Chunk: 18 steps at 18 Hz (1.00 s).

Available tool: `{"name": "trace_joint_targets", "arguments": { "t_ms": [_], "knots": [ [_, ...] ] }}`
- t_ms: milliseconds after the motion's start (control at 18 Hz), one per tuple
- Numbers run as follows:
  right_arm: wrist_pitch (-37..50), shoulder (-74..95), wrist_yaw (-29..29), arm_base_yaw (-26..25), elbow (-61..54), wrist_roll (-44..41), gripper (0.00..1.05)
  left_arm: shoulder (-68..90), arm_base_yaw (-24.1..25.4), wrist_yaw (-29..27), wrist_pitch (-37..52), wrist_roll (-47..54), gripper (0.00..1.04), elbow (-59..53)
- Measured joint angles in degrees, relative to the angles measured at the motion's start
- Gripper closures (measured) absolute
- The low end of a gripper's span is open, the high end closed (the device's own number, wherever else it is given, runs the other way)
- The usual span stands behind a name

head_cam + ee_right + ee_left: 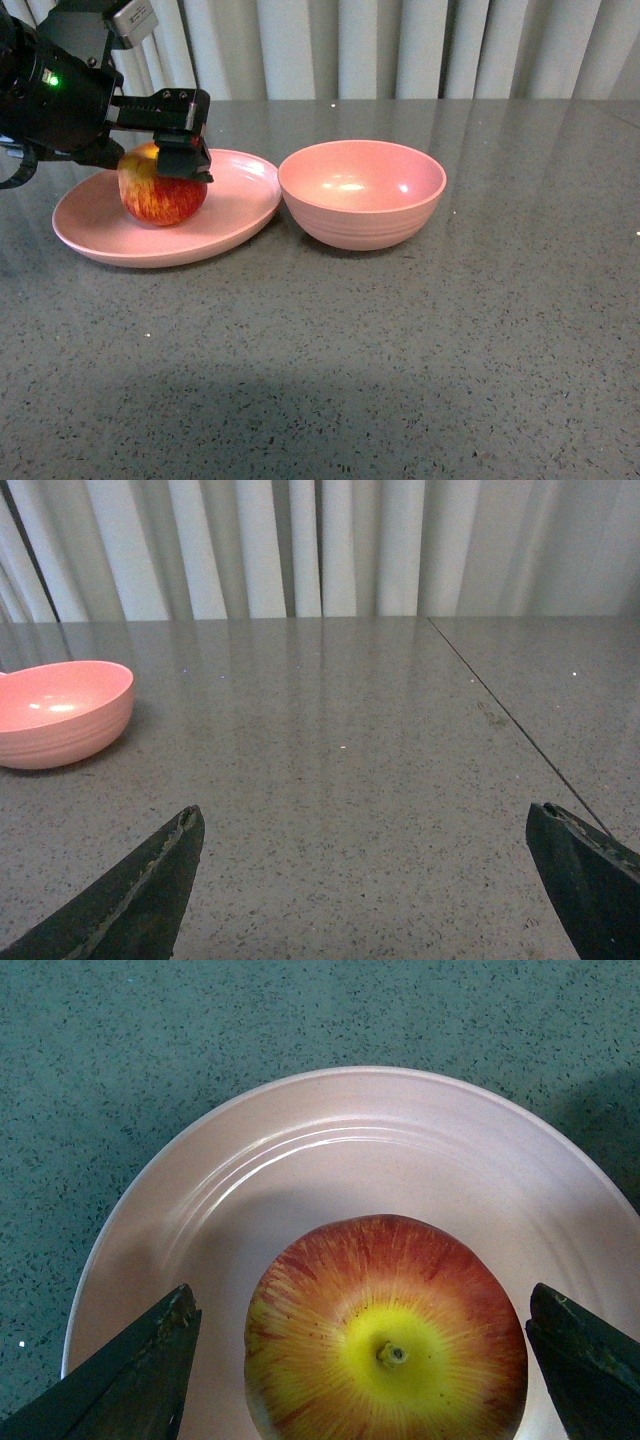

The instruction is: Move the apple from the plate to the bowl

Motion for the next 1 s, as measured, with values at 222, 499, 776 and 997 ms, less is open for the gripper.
{"name": "trace_joint_targets", "arguments": {
  "t_ms": [222, 499, 776, 997],
  "knots": [
    [0.0, 0.0, 0.0, 0.0, 0.0, 0.0, 0.07, 1.1, 0.1, 0.0, 0.0, 0.0, 0.07, -0.1],
    [0.0, 0.0, 0.0, 0.0, 0.0, 0.0, 0.07, 1.3, 0.4, 0.0, 0.0, 0.0, 0.07, -0.5],
    [0.0, 0.0, 0.0, 0.0, 0.0, 0.0, 0.07, 1.3, 0.5, 0.0, 0.0, 0.0, 0.35, -0.5],
    [0.0, 0.0, 0.0, 0.0, 0.0, 0.0, 0.07, 1.1, 0.5, -0.2, -0.6, 0.2, 0.36, -0.3]
  ]
}}
